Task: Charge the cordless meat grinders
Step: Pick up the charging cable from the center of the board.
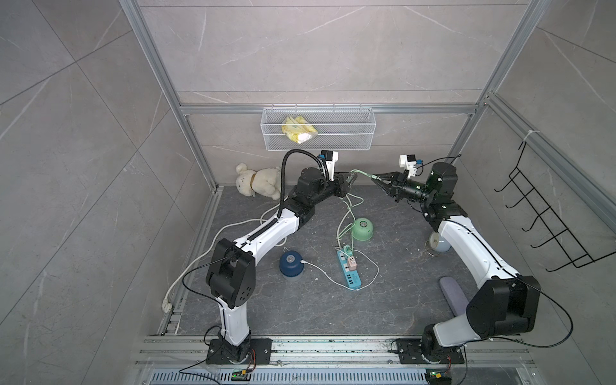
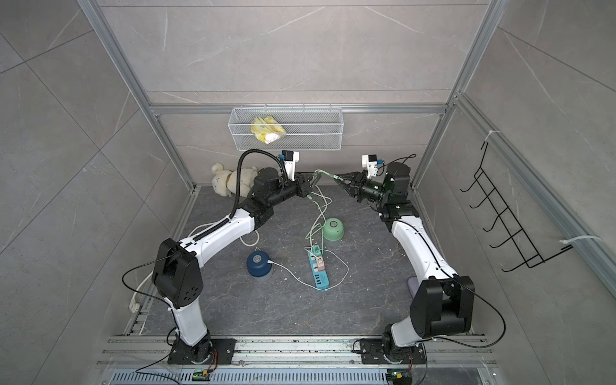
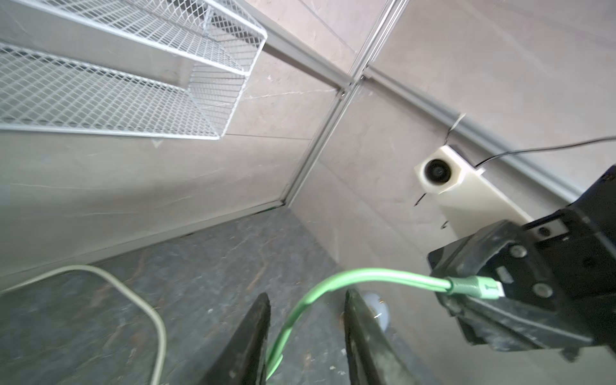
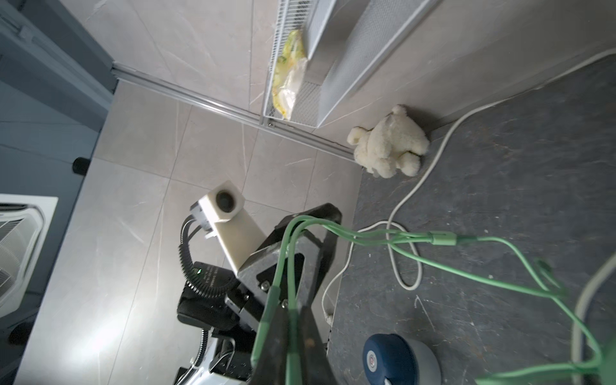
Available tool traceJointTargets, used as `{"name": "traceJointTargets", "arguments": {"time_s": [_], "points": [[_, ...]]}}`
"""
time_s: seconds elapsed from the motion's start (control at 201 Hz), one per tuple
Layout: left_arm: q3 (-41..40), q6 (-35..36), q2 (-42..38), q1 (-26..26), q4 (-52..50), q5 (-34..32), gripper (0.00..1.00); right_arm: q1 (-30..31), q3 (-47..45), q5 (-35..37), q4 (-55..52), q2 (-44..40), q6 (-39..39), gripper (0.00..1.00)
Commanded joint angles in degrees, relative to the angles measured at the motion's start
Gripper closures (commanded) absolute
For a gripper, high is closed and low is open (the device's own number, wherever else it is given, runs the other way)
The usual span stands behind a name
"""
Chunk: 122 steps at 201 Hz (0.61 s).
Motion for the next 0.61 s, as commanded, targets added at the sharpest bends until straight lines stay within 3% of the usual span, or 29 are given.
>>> {"name": "traceJointTargets", "arguments": {"time_s": [0.0,0.214,0.344,0.488,0.603], "points": [[0.8,6.3,-0.6,-0.3,-7.1,1.2,0.48,-1.9,5.7,4.7,-23.6,-3.1,-15.2,1.00],[1.2,21.2,-6.0,-0.3,-18.6,5.7,0.44,-2.4,22.2,8.2,-54.9,0.4,-35.6,1.00],[6.5,29.8,-6.7,-0.2,-27.5,11.8,0.44,-2.2,30.9,7.8,-66.1,3.4,-43.6,1.00],[12.8,29.6,-4.7,-0.3,-30.4,24.3,0.44,-1.1,39.9,8.1,-79.7,6.1,-54.8,1.00],[16.8,26.6,-2.0,-1.4,-29.3,32.5,0.44,-0.4,38.5,8.7,-80.0,4.4,-55.8,1.00]]}}
